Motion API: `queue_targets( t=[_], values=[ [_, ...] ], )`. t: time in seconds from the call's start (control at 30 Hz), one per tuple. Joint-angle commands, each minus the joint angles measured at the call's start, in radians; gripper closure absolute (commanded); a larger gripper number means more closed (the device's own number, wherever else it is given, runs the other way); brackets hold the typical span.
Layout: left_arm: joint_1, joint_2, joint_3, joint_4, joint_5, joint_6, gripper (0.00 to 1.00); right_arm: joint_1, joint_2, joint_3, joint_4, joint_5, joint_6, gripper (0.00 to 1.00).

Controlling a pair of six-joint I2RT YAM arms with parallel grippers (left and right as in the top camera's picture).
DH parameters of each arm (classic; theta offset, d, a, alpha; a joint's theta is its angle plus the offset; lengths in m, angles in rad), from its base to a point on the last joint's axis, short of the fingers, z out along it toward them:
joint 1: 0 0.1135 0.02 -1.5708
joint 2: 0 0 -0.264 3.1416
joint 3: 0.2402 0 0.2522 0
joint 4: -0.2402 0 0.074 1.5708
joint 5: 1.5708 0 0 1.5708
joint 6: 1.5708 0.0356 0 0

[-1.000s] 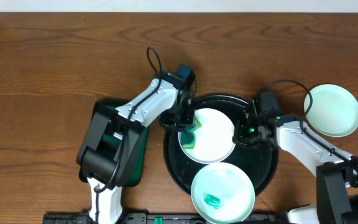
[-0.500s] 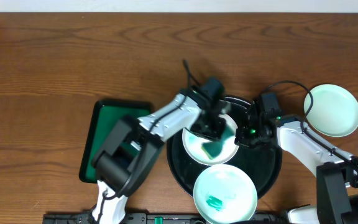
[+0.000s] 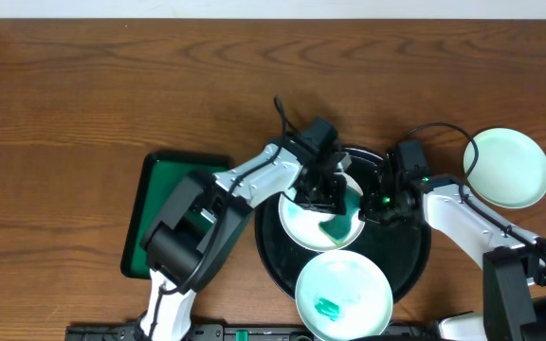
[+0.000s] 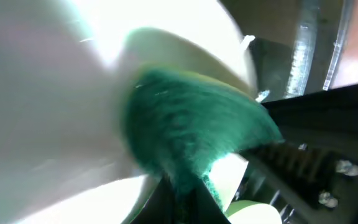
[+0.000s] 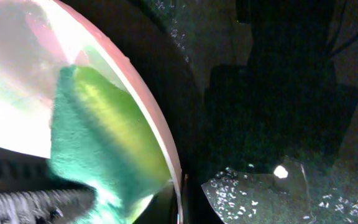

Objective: Clean dirty plates on tray and stack at the side
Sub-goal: 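Scrub the white plate with the sponge in the left gripper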

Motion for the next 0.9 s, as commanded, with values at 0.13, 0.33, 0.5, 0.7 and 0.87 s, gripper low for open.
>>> queue_targets(
  t=[0.13, 0.33, 0.5, 0.7, 0.87],
  values=[
    [0.151, 0.031, -0.007, -0.198, -0.57, 0.025, 0.93, -0.002, 0.018, -0.016, 0.002, 0.071, -0.016, 0.99],
    [0.165, 0.031, -0.006, -0.234, -0.703, 0.087, 0.93, -0.002, 0.018, -0.016, 0.006, 0.071, -0.015, 0.99],
    [0.134, 0.029, -0.003, -0.183, -0.703, 0.086, 0.93, -0.002, 0.018, -0.016, 0.006, 0.072, -0.015, 0.99],
    [0.07, -0.005, 0.058, -0.141, -0.703, 0.095, 0.93, -0.002, 0.018, -0.016, 0.006, 0.071, -0.015, 0.99],
    [0.033, -0.049, 0.12, -0.146, -0.745, 0.094, 0.93, -0.002, 0.018, -0.016, 0.005, 0.071, -0.015, 0.99]
  ],
)
